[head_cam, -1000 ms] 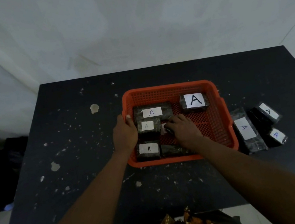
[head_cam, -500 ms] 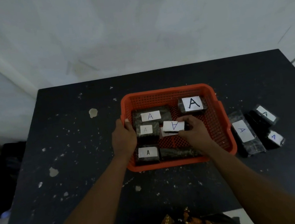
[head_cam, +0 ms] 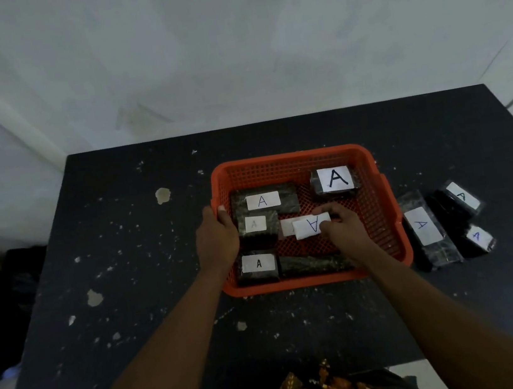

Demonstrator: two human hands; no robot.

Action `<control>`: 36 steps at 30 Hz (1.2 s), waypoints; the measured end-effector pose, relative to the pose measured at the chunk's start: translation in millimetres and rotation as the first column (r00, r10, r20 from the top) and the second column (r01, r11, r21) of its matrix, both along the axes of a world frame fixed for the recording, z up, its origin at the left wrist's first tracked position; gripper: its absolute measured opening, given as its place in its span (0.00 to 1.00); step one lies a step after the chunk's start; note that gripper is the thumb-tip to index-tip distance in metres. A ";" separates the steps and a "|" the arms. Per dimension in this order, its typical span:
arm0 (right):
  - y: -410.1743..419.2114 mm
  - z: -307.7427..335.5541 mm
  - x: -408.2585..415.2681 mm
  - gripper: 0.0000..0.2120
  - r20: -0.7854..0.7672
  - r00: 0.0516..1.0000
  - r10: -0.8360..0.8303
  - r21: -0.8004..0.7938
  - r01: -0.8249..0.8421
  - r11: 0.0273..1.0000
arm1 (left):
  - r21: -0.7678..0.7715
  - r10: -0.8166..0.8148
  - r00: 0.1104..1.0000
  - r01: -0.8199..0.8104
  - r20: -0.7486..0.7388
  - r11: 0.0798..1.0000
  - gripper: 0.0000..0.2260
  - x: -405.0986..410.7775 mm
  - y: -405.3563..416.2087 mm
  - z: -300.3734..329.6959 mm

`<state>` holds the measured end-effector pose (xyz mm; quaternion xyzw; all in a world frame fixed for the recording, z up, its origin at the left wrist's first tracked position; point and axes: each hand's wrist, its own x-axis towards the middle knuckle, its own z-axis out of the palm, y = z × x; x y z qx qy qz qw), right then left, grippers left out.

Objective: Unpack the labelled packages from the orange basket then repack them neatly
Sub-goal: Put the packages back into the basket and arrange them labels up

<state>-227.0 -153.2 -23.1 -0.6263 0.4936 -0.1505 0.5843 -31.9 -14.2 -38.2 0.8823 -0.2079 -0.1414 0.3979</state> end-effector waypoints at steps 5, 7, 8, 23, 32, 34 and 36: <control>-1.6 1.1 1.8 0.14 -0.003 0.998 0.062 -0.043 -0.062 0.997 | -0.006 0.003 1.000 -0.003 -0.004 1.000 0.11 0.2 0.0 0.5; -3.7 1.0 2.5 0.21 -0.048 0.996 0.076 -0.061 -0.079 0.995 | -0.009 0.000 1.000 -0.001 -0.013 1.000 0.12 0.4 0.0 0.0; -5.6 2.1 3.8 0.24 -0.067 0.996 0.064 -0.063 -0.068 0.996 | -0.009 0.000 1.000 -0.001 -0.012 1.000 0.12 0.4 -0.1 0.0; -42.2 11.5 45.7 0.21 -0.510 0.636 0.579 -0.242 -0.752 0.614 | -0.017 0.003 1.000 -0.002 0.005 1.000 0.12 0.2 0.3 1.2; -30.8 -1.5 49.6 0.15 -0.441 0.762 0.474 -0.409 -0.641 0.650 | 0.001 0.014 1.000 -0.014 0.013 1.000 0.11 -1.0 -1.0 0.6; -26.0 -3.0 41.8 0.12 -0.410 0.839 0.359 -0.545 -0.541 0.641 | -0.001 0.014 1.000 -0.014 0.011 1.000 0.11 -0.6 -0.9 1.3; -17.8 -5.2 35.6 0.09 -0.428 0.868 0.250 -0.647 -0.488 0.586 | -0.008 0.016 1.000 -0.016 0.004 1.000 0.12 -0.8 -0.6 1.8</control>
